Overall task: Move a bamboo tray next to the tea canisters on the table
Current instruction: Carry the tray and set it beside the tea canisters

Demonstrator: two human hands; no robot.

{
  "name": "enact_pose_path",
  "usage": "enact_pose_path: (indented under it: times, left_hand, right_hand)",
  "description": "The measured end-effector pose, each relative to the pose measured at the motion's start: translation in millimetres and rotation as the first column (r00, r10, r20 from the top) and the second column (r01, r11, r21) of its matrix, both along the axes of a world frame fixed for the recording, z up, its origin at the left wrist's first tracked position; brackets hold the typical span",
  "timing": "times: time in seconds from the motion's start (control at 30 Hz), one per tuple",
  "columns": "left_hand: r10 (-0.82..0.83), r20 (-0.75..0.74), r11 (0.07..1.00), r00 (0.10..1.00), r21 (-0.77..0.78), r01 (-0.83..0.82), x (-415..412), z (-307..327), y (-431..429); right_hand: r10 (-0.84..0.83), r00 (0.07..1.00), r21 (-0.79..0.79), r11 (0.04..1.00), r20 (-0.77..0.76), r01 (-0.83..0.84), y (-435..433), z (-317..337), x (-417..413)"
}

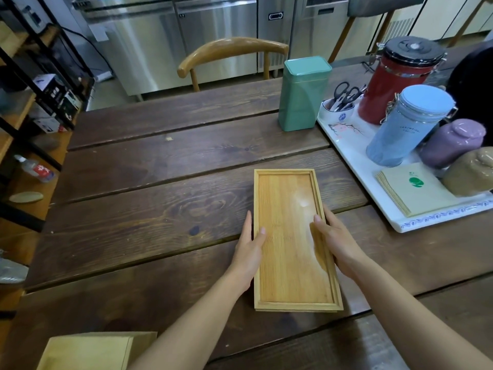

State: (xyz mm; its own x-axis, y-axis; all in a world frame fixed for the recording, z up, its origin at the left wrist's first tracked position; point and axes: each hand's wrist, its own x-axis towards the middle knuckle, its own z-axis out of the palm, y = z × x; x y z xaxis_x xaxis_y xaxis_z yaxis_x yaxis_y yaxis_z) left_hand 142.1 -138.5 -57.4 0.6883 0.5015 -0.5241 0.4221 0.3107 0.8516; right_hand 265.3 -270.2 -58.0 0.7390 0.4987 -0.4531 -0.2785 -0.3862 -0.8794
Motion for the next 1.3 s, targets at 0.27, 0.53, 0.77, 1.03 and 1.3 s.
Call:
enact_pose_path:
  times: [0.27, 0.53, 0.77, 1.03, 1.3]
  left_hand:
    - [-0.013, 0.081, 0.999, 0.997, -0.052, 0.017, -29, -6, -16]
    - [0.044, 0.085, 0.997, 0.995, -0.069, -0.039, -21, -16, -18]
    - [0.062, 0.107, 0.990, 0.992, -0.134, -0.047, 35, -13, -27]
    - [0.070, 0.134, 0.995, 0.989, -0.081, -0.059, 107, -13, -32]
    - [0.149, 0.132, 0.988, 0.980, -0.066, -0.141, 147, -17, -38]
  right_hand:
    - [-0.009, 0.998, 0.057, 0.998, -0.059, 0.012, -33, -5, -35]
    - [-0.075, 0.992, 0.071, 0.994, -0.097, 0.082, -30, -11, -34]
    - [-0.066, 0.995, 0.008, 0.998, -0.078, 0.067, -33, -4, 27]
    - [-0.040, 0.999, -0.051, 0.998, -0.033, 0.038, -28, -2, 105]
    - [0.020, 1.000, -0.100, 0.995, 0.008, -0.019, -21, 4, 152]
